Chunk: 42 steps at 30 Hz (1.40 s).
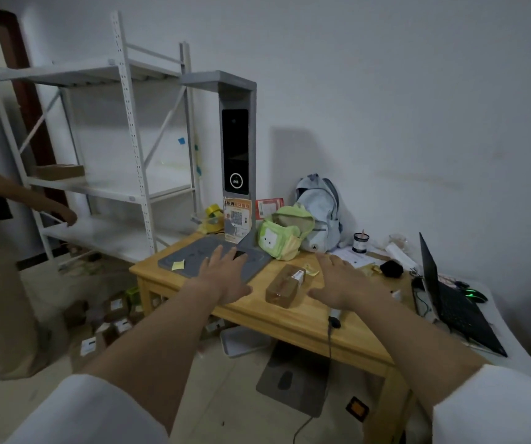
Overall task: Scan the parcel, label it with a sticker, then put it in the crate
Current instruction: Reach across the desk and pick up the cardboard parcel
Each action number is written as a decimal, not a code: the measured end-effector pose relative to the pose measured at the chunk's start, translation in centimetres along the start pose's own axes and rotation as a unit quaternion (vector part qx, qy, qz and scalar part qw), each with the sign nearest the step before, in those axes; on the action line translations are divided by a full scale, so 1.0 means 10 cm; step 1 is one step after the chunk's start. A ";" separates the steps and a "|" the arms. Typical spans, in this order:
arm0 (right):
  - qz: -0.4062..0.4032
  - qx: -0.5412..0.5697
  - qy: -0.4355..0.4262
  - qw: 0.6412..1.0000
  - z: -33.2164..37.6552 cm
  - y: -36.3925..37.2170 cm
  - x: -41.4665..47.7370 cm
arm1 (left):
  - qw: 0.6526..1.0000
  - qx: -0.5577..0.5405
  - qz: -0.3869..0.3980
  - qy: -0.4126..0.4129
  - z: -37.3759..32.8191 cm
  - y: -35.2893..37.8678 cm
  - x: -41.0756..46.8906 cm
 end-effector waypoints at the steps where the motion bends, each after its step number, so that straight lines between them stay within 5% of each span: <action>1: 0.005 0.001 0.006 1.000 0.06 0.05 0.10 | 1.000 -0.003 0.013 -0.004 0.09 0.06 0.08; 14: 0.047 0.038 0.062 0.996 0.24 0.54 1.13 | 0.999 -0.029 0.011 0.021 0.61 0.20 1.09; 22: -0.008 -0.002 0.082 0.997 0.09 0.50 2.05 | 0.999 -0.032 -0.011 0.024 0.76 0.11 2.11; 42: -0.042 0.039 0.162 0.985 -1.07 0.21 4.07 | 0.985 -0.107 0.024 0.134 -0.24 0.33 4.77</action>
Point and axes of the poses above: each hand's wrist, its own x-axis towards the middle knuckle, its own y-axis out of the palm, z = x × y, the point moved 10 cm from there along x, towards the middle knuckle, and after that the axes turned 3 degrees about -z, right-handed, at the moved point
